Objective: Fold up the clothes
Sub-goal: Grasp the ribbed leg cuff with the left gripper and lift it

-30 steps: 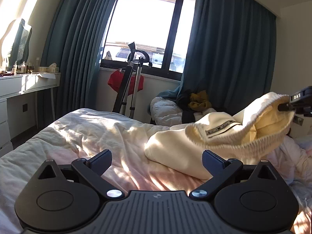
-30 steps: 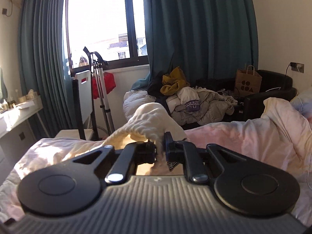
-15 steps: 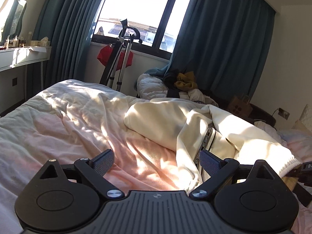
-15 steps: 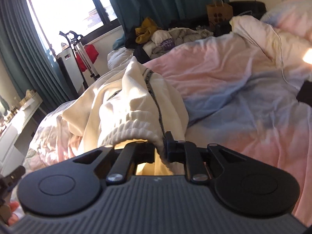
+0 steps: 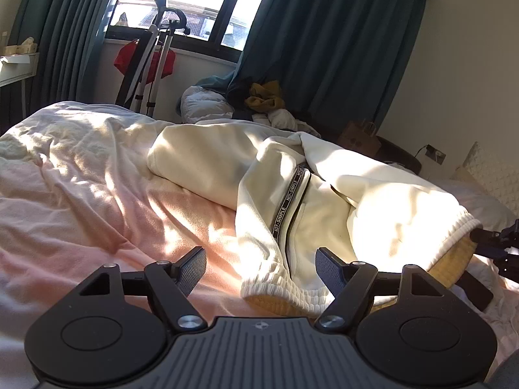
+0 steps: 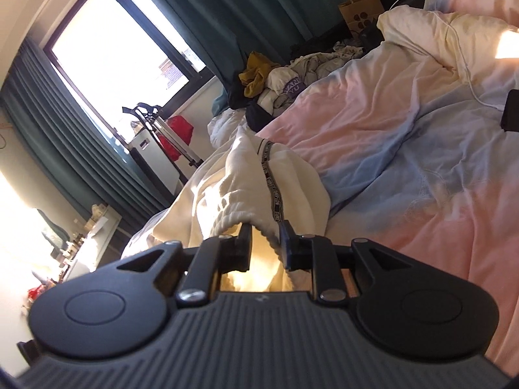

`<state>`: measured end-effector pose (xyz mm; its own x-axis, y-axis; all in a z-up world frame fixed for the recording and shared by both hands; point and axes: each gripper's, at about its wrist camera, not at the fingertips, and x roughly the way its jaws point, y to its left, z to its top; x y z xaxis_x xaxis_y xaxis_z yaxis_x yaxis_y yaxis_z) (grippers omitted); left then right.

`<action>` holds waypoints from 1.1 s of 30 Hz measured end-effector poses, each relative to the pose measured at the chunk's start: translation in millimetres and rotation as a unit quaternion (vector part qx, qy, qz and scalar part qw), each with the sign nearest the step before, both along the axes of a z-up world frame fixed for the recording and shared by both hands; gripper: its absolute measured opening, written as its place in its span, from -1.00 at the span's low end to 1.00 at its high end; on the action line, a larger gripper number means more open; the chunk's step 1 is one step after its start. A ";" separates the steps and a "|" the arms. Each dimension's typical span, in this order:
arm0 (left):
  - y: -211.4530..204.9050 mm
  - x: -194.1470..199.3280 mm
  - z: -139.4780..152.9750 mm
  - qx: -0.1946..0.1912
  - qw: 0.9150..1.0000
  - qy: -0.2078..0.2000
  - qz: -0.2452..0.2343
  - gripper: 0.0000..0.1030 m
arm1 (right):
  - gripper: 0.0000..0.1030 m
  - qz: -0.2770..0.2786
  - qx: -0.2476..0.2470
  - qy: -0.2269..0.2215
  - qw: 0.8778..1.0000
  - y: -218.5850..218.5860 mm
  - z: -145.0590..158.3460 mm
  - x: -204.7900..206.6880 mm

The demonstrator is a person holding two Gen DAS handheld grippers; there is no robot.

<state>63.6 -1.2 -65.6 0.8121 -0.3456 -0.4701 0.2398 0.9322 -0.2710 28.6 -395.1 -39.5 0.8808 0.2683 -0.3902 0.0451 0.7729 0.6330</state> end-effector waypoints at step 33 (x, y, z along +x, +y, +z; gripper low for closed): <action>44.4 38.2 -9.3 -0.218 0.973 0.017 0.072 -0.68 | -0.18 0.225 -0.189 -0.002 0.956 104.5 -21.5 23.4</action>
